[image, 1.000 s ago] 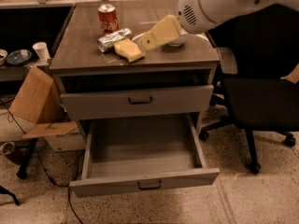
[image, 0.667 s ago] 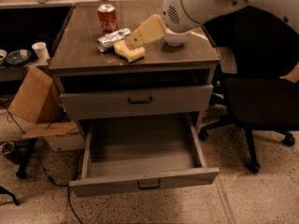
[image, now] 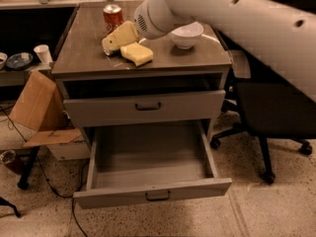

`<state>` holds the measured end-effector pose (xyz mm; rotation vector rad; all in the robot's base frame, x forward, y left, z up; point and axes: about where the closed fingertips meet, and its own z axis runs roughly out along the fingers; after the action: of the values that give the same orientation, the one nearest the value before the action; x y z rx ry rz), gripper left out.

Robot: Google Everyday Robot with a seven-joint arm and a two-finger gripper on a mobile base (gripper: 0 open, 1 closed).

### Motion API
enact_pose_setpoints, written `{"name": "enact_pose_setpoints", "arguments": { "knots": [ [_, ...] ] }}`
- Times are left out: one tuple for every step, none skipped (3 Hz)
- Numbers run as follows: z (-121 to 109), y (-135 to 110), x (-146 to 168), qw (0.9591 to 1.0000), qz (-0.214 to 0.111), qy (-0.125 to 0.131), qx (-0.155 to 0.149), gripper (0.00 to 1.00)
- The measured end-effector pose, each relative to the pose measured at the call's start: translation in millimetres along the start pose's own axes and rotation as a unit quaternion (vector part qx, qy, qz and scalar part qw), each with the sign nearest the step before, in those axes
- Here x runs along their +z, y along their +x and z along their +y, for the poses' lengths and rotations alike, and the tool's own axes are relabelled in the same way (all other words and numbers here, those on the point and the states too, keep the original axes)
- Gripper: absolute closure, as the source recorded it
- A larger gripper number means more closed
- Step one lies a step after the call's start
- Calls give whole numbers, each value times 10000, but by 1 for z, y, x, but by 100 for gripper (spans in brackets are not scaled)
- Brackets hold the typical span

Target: Place redbull can into middle drawer

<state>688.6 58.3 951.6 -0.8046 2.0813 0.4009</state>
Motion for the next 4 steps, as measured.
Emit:
{"name": "enact_pose_setpoints", "arguments": {
  "knots": [
    [4, -10, 33, 9994, -115, 21, 323, 0],
    [-10, -19, 49, 9968, -374, 301, 633, 0],
    [-32, -22, 56, 9950, -582, 440, 683, 0],
    [-47, -36, 90, 9948, -829, 164, 575, 0]
  ]
}}
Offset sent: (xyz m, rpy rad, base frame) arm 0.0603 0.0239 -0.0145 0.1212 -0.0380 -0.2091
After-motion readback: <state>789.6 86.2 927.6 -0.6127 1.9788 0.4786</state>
